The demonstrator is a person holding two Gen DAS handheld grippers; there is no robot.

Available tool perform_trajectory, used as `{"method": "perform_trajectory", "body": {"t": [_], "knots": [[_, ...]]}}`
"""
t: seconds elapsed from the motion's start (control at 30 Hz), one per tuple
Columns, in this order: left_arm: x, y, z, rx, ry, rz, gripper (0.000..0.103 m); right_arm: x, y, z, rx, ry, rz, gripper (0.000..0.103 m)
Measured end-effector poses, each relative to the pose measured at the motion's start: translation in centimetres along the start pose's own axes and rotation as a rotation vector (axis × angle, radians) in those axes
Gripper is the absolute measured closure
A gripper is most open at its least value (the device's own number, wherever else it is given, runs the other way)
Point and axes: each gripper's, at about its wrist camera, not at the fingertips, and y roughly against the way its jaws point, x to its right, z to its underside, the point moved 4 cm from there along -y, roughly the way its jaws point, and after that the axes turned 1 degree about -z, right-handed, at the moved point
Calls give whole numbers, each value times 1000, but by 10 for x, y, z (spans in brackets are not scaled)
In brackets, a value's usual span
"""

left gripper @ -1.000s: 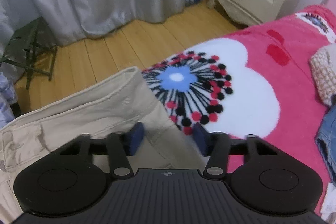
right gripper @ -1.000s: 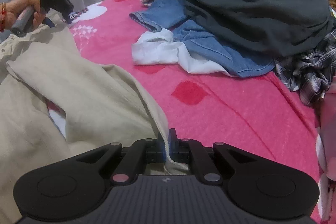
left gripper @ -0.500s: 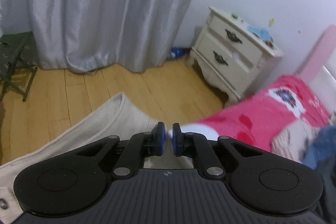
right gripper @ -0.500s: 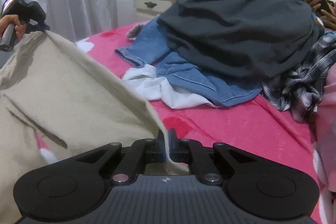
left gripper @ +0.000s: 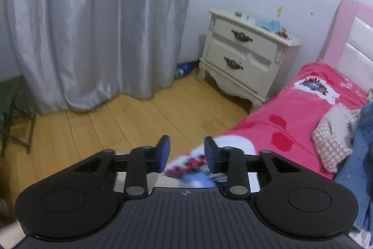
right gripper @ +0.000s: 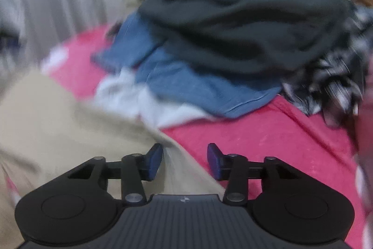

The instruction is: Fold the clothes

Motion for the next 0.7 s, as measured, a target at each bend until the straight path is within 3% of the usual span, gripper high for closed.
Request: {"method": "perform_trajectory", "body": {"t": [0.1,0.17,0.27,0.33,0.53,0.7], "knots": [[-24,24,0,12,-9,-33,63,29,14,-9,29,-163,-22,54],[-38,36,7,-28,19,-24,61,43,23,-11,36,-237,-31,54],[-43,52,29,-148,89,76,59,56,44,-9,22,-293,-28,54],[-29,66,47,-206,45,153,59,57,60,-5,-6,-273,-5,54],[61,112,84,-307,-255,393,53,52,135,23,-62,-126,66,53],[148,163,132,-278,-584,591,48,35,187,78,-147,-51,170,52]]}}
